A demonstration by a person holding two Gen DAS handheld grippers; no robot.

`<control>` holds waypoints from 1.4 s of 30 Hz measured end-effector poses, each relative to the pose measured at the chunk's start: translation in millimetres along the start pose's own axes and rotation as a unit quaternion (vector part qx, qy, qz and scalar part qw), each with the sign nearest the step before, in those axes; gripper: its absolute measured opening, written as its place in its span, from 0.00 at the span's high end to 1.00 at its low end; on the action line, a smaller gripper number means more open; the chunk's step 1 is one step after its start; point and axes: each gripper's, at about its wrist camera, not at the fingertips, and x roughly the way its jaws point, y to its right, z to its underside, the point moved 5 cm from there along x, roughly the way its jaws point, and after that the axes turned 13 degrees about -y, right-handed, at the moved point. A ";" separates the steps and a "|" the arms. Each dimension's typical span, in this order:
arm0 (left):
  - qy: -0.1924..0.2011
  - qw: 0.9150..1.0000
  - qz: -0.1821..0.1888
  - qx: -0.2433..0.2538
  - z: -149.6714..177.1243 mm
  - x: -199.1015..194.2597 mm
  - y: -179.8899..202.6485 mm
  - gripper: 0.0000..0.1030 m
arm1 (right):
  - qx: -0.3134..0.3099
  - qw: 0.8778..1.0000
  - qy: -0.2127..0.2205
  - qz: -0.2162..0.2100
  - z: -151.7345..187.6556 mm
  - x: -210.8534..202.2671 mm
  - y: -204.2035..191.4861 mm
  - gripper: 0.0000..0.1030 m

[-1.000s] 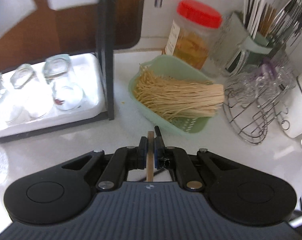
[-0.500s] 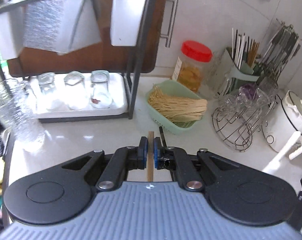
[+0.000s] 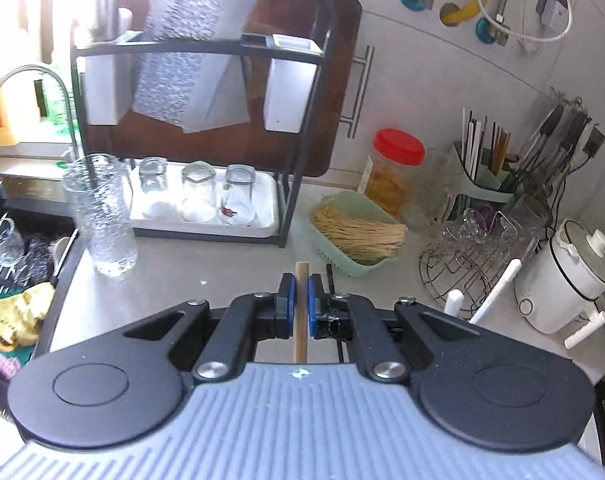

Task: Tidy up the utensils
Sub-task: 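Carry the wooden chopstick with the left gripper and lower it into the mug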

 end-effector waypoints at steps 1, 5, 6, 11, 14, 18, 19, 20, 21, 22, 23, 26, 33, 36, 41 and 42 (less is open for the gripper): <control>0.004 1.000 -0.003 -0.003 0.9 -4.6 -0.3 0.93 | -0.009 1.000 0.005 -0.001 -0.1 -2.4 -1.0 0.00; 0.025 1.000 -0.007 -0.008 2.1 -26.5 2.3 0.93 | -0.030 0.999 0.016 -0.001 2.1 -12.6 -2.2 0.00; 0.031 0.999 -0.007 -0.007 1.5 -31.8 4.2 0.93 | -0.039 0.999 0.019 0.005 3.2 -15.8 -2.9 0.00; 0.065 0.998 0.004 0.012 -10.0 -54.6 22.6 0.93 | -0.066 0.997 0.038 0.014 9.0 -31.5 -5.2 0.08; 0.084 0.996 0.018 0.028 -20.4 -64.9 39.7 0.93 | -0.063 0.997 0.035 0.017 9.3 -33.1 -3.2 0.14; 0.112 0.992 0.032 0.056 -37.5 -74.1 66.1 0.93 | -0.065 0.997 0.035 0.017 9.1 -33.7 -2.9 0.14; 0.116 0.991 0.037 0.062 -41.7 -74.2 73.2 0.93 | -0.065 0.997 0.034 0.017 9.1 -33.8 -2.8 0.14; 0.121 0.989 0.041 0.068 -45.5 -73.5 79.6 0.93 | -0.065 0.997 0.034 0.016 9.2 -33.8 -2.7 0.14; 0.123 0.989 0.043 0.074 -48.7 -72.3 85.5 0.93 | -0.065 0.997 0.035 0.016 9.5 -33.8 -3.3 0.14; 0.124 0.988 0.044 0.081 -52.4 -69.8 92.3 0.93 | -0.064 0.997 0.035 0.016 9.6 -33.8 -3.4 0.14; 0.123 0.988 0.040 0.086 -55.4 -66.6 98.6 0.93 | -0.064 0.997 0.035 0.016 9.6 -33.7 -3.6 0.14; 0.129 0.986 0.047 0.093 -62.3 -58.0 114.4 0.93 | -0.063 0.997 0.035 0.015 10.0 -33.7 -3.4 0.14; 0.137 0.985 0.055 0.093 -71.7 -30.9 138.0 0.93 | -0.059 0.998 0.037 0.014 10.7 -34.0 -2.9 0.14; 0.147 0.983 0.058 0.088 -73.5 -25.7 140.6 0.93 | -0.057 0.998 0.038 0.013 11.8 -34.3 -2.5 0.14; 0.157 0.984 0.065 0.059 -77.1 -15.2 141.0 0.93 | -0.057 0.998 0.039 0.010 12.3 -35.1 -1.9 0.14; 0.157 0.984 0.066 0.055 -77.6 -12.6 141.6 0.93 | -0.057 0.998 0.040 0.010 12.1 -35.1 -1.8 0.14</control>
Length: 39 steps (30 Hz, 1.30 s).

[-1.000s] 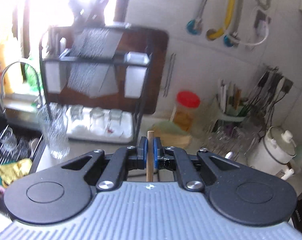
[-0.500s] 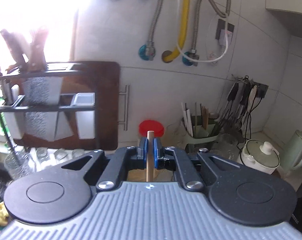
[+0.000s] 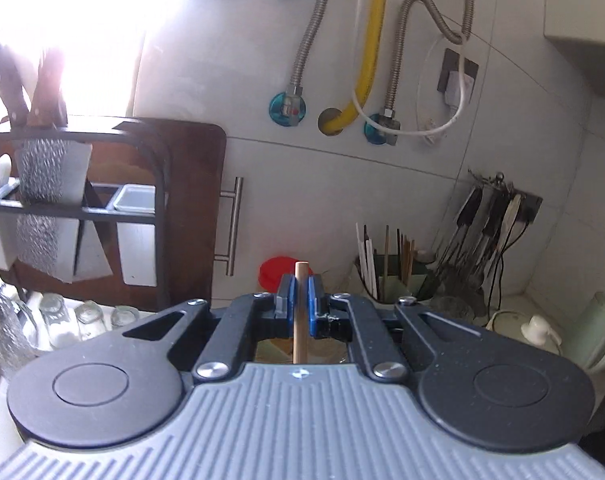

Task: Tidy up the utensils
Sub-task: 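Carry the wooden chopstick with the left gripper and lower it into the mug, then push the wooden chopstick down into the mug and open the left gripper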

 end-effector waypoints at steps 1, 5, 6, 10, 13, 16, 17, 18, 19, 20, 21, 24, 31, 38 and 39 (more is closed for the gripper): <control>0.003 1.000 -0.003 0.000 0.1 1.8 1.0 0.93 | -0.001 1.000 0.000 -0.001 0.1 -0.1 0.1 0.14; 0.014 1.000 -0.009 0.008 3.6 7.7 6.9 0.93 | -0.001 1.000 0.002 -0.004 0.6 -0.9 0.5 0.14; 0.014 1.000 -0.011 0.010 4.7 9.1 7.7 0.93 | -0.001 1.000 0.002 -0.005 0.9 -1.1 0.6 0.14; 0.024 1.000 -0.015 0.014 9.1 13.1 8.8 0.93 | -0.002 1.000 0.003 -0.007 0.7 -1.1 1.5 0.14; 0.034 0.999 -0.019 0.020 13.1 14.3 9.4 0.93 | -0.003 1.000 0.004 -0.009 0.6 -0.8 2.0 0.14; 0.033 0.999 -0.021 0.017 18.1 17.4 8.9 0.93 | -0.005 1.000 0.005 -0.011 0.8 -1.0 1.9 0.14; 0.035 0.999 -0.024 0.018 20.2 18.2 9.0 0.93 | -0.005 1.000 0.005 -0.011 0.7 -1.1 1.9 0.14; 0.034 0.999 -0.026 0.021 22.4 19.1 9.7 0.93 | -0.005 1.000 0.005 -0.012 0.8 -1.1 2.0 0.14; 0.033 0.999 -0.028 0.023 24.3 19.7 9.7 0.93 | -0.005 1.000 0.006 -0.013 1.1 -1.3 2.1 0.14; 0.031 0.999 -0.029 0.024 26.9 20.6 9.6 0.93 | -0.005 1.000 0.006 -0.014 1.1 -1.3 2.3 0.14; 0.028 0.999 -0.031 0.025 29.3 21.7 9.7 0.93 | -0.005 1.000 0.007 -0.015 1.4 -1.5 2.7 0.14; 0.019 0.999 -0.037 0.026 35.8 23.9 9.4 0.93 | -0.004 1.000 0.008 -0.018 1.8 -1.4 3.6 0.14; -0.019 0.998 -0.043 0.043 41.1 16.9 12.7 0.93 | -0.006 1.000 0.010 -0.026 1.8 -2.0 5.3 0.14; -0.088 0.994 -0.044 0.051 43.6 4.8 17.0 0.93 | -0.006 0.999 0.014 -0.034 3.1 -2.8 7.1 0.14; -0.096 0.993 -0.047 0.053 44.1 3.0 17.7 0.93 | -0.006 0.999 0.014 -0.035 3.3 -3.1 7.2 0.14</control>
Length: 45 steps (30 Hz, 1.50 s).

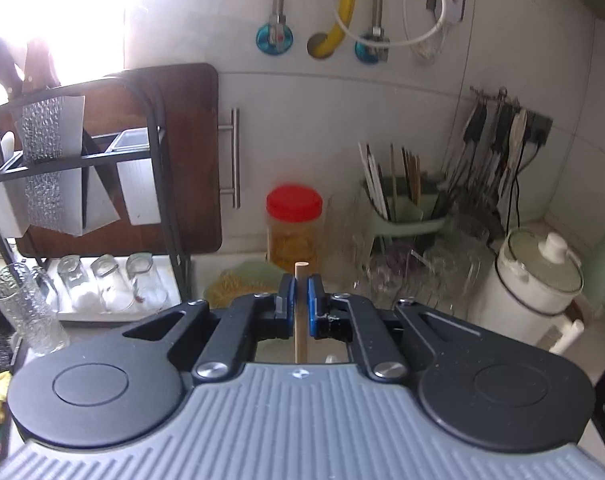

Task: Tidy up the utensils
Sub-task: 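Push the wooden chopstick down into the mug and open the left gripper, then move the open left gripper to the black chopstick on the counter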

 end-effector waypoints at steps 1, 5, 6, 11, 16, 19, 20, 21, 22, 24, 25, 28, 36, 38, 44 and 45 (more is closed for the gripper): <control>-0.009 1.000 0.002 0.001 0.9 -2.3 0.6 0.93 | 0.000 1.000 0.001 -0.001 -0.1 0.1 0.1 0.14; -0.035 0.999 0.002 0.014 2.1 -14.6 1.4 0.92 | -0.001 1.000 0.002 -0.005 -0.2 0.0 0.7 0.14; -0.043 0.999 0.005 0.014 2.0 -17.9 0.5 0.92 | 0.000 1.000 0.002 -0.005 -0.3 0.1 0.8 0.14; -0.088 0.996 0.025 0.011 -0.5 -30.6 -7.3 0.92 | 0.003 1.000 0.002 -0.004 -0.1 0.0 0.1 0.14; -0.136 0.989 0.047 0.018 3.0 -32.9 -8.4 0.93 | 0.006 1.000 0.002 -0.005 -0.7 0.1 0.5 0.14; -0.168 0.984 0.059 0.025 7.5 -30.2 -7.1 0.93 | 0.007 1.000 0.002 -0.005 -0.7 0.1 1.0 0.14; -0.181 0.981 0.061 0.029 9.5 -27.7 -6.4 0.93 | 0.007 1.000 0.002 -0.005 -0.6 0.1 1.0 0.14; -0.194 0.978 0.065 0.032 11.7 -25.6 -5.7 0.93 | 0.007 1.000 0.002 -0.005 -0.3 0.0 1.1 0.14; -0.203 0.976 0.069 0.036 13.4 -23.5 -4.8 0.93 | 0.007 1.000 0.002 -0.005 -0.4 0.0 1.1 0.14; -0.227 0.970 0.077 0.040 18.1 -18.0 -4.0 0.93 | 0.007 1.000 0.001 -0.006 -0.5 0.0 1.0 0.14; -0.237 0.967 0.079 0.042 19.7 -14.6 -3.8 0.93 | 0.007 1.000 0.001 -0.006 -0.8 0.0 1.1 0.14; -0.261 0.961 0.077 0.050 26.0 -4.3 -3.5 0.93 | 0.008 1.000 0.001 -0.005 -1.1 0.1 1.0 0.14; -0.268 0.959 0.072 0.063 26.1 3.7 -5.4 0.92 | 0.007 1.000 0.001 -0.006 -1.4 0.2 0.9 0.14; -0.268 0.959 0.070 0.064 25.6 4.9 -5.9 0.91 | 0.008 1.000 0.000 -0.007 -1.3 -0.1 1.5 0.14; -0.223 0.969 0.080 0.064 22.1 -6.9 -8.3 0.58 | 0.011 1.000 -0.003 -0.013 -2.6 -0.5 3.0 0.14; -0.215 0.971 0.076 0.068 21.4 -9.5 -8.6 0.58 | 0.011 1.000 -0.003 -0.013 -2.7 -0.6 3.0 0.14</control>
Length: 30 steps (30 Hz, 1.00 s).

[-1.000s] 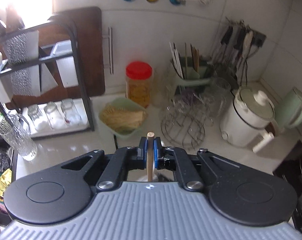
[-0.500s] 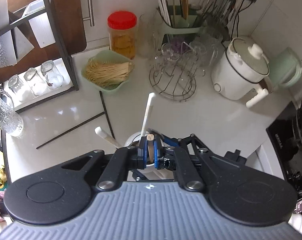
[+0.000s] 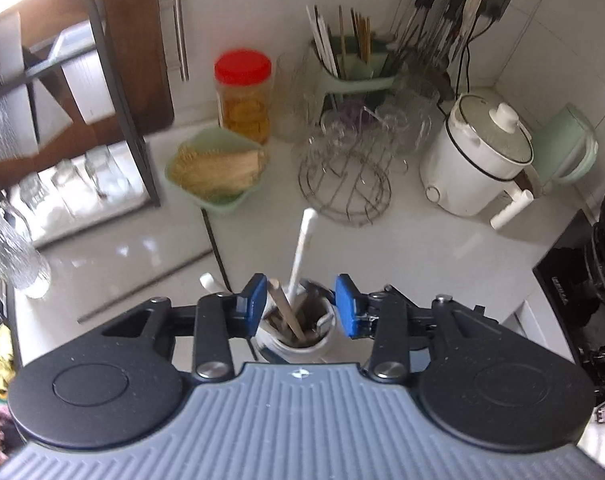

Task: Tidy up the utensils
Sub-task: 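Move the open left gripper to the black chopstick on the counter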

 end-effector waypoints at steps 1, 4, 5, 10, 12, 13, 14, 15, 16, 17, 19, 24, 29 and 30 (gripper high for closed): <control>0.007 1.000 0.000 0.000 0.4 -2.6 0.5 0.58 | 0.000 1.000 0.000 -0.001 0.0 -0.1 -0.1 0.14; 0.031 0.999 0.000 -0.014 2.8 -11.5 -2.7 0.58 | 0.002 1.000 -0.001 -0.005 0.0 -0.4 1.1 0.15; 0.041 0.999 -0.001 -0.019 3.9 -14.6 -4.1 0.58 | 0.001 1.000 0.000 -0.006 0.1 -0.3 1.4 0.15; 0.091 0.995 -0.007 -0.043 14.2 -35.0 -12.4 0.41 | -0.004 1.000 -0.001 -0.007 -0.5 0.2 1.3 0.14; 0.102 0.993 -0.011 -0.051 19.6 -41.1 -17.8 0.39 | -0.004 1.000 -0.001 -0.009 -0.3 -0.1 1.9 0.14; 0.105 0.993 -0.012 -0.055 21.8 -43.6 -21.1 0.38 | -0.004 1.000 -0.001 -0.010 -0.3 -0.2 2.1 0.15; 0.107 0.992 -0.014 -0.059 24.3 -46.0 -25.7 0.37 | -0.003 1.000 -0.002 -0.010 -0.5 -0.1 2.1 0.15; 0.110 0.992 -0.016 -0.063 26.4 -48.3 -29.3 0.35 | -0.003 1.000 -0.004 -0.010 -0.8 -0.1 2.2 0.15; 0.112 0.991 -0.017 -0.066 28.7 -49.9 -33.1 0.35 | -0.003 1.000 -0.004 -0.010 -1.1 -0.1 2.1 0.15; 0.116 0.991 -0.021 -0.070 30.9 -52.3 -37.3 0.33 | -0.003 1.000 -0.005 -0.010 -1.4 0.3 2.2 0.15; 0.123 0.989 -0.026 -0.077 34.8 -56.3 -47.1 0.32 | -0.004 1.000 -0.005 -0.009 -1.7 0.4 2.2 0.14; 0.126 0.987 -0.039 -0.093 40.4 -57.4 -80.4 0.31 | 0.003 1.000 -0.011 -0.001 -3.3 1.2 0.4 0.14; 0.121 0.987 -0.040 -0.103 43.4 -49.5 -120.4 0.31 | 0.014 1.000 -0.016 0.007 -3.9 2.0 -1.0 0.14; 0.116 0.987 -0.038 -0.105 44.3 -44.9 -128.1 0.31 | 0.015 1.000 -0.018 0.007 -4.1 2.0 -1.0 0.14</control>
